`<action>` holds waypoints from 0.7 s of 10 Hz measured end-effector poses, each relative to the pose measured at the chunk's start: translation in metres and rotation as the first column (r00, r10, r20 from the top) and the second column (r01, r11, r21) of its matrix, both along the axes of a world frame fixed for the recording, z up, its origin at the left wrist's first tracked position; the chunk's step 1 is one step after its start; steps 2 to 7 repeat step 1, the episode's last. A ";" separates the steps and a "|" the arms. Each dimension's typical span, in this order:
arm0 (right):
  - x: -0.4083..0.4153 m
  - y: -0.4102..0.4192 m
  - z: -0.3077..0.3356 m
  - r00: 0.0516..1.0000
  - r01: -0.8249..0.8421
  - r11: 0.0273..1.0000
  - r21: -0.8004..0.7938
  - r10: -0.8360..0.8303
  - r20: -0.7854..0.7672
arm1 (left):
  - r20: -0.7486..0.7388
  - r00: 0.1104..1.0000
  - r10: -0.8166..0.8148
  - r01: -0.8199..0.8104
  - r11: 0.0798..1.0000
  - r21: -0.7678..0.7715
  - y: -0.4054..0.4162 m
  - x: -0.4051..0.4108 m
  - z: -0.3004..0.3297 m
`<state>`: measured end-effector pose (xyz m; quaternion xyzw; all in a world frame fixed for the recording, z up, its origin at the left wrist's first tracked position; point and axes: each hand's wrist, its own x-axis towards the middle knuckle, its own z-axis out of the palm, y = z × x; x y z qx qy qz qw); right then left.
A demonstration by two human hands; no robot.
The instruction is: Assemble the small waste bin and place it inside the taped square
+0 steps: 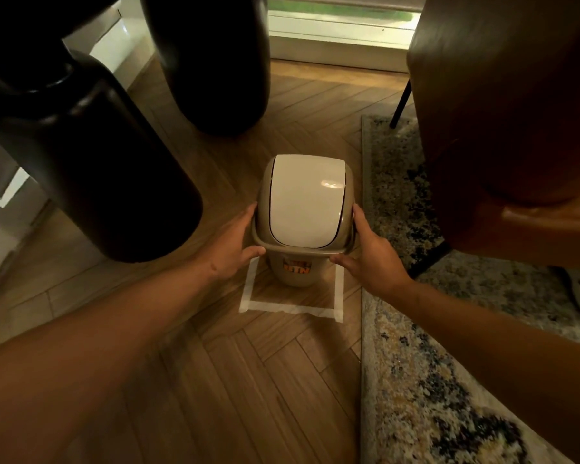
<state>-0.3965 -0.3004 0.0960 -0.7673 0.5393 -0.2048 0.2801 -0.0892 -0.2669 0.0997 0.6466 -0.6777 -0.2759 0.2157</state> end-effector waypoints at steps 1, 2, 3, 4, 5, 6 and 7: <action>0.002 0.002 0.006 0.996 -0.023 1.000 -0.005 0.024 0.081 | -0.028 1.000 -0.004 0.004 1.000 0.003 0.002 -0.002 0.005; 0.002 0.002 0.006 0.996 -0.023 1.000 -0.005 0.024 0.081 | -0.028 1.000 -0.004 0.004 1.000 0.003 0.002 -0.002 0.005; 0.002 0.002 0.006 0.996 -0.023 1.000 -0.005 0.024 0.081 | -0.028 1.000 -0.004 0.004 1.000 0.003 0.002 -0.002 0.005; 0.002 0.002 0.006 0.996 -0.023 1.000 -0.005 0.024 0.081 | -0.028 1.000 -0.004 0.004 1.000 0.003 0.002 -0.002 0.005; 0.002 0.002 0.006 0.996 -0.023 1.000 -0.005 0.024 0.081 | -0.028 1.000 -0.004 0.004 1.000 0.003 0.002 -0.002 0.005; 0.002 0.002 0.006 0.996 -0.023 1.000 -0.005 0.024 0.081 | -0.028 1.000 -0.004 0.004 1.000 0.003 0.002 -0.002 0.005; 0.002 0.002 0.006 0.996 -0.023 1.000 -0.005 0.024 0.081 | -0.028 1.000 -0.004 0.004 1.000 0.003 0.002 -0.002 0.005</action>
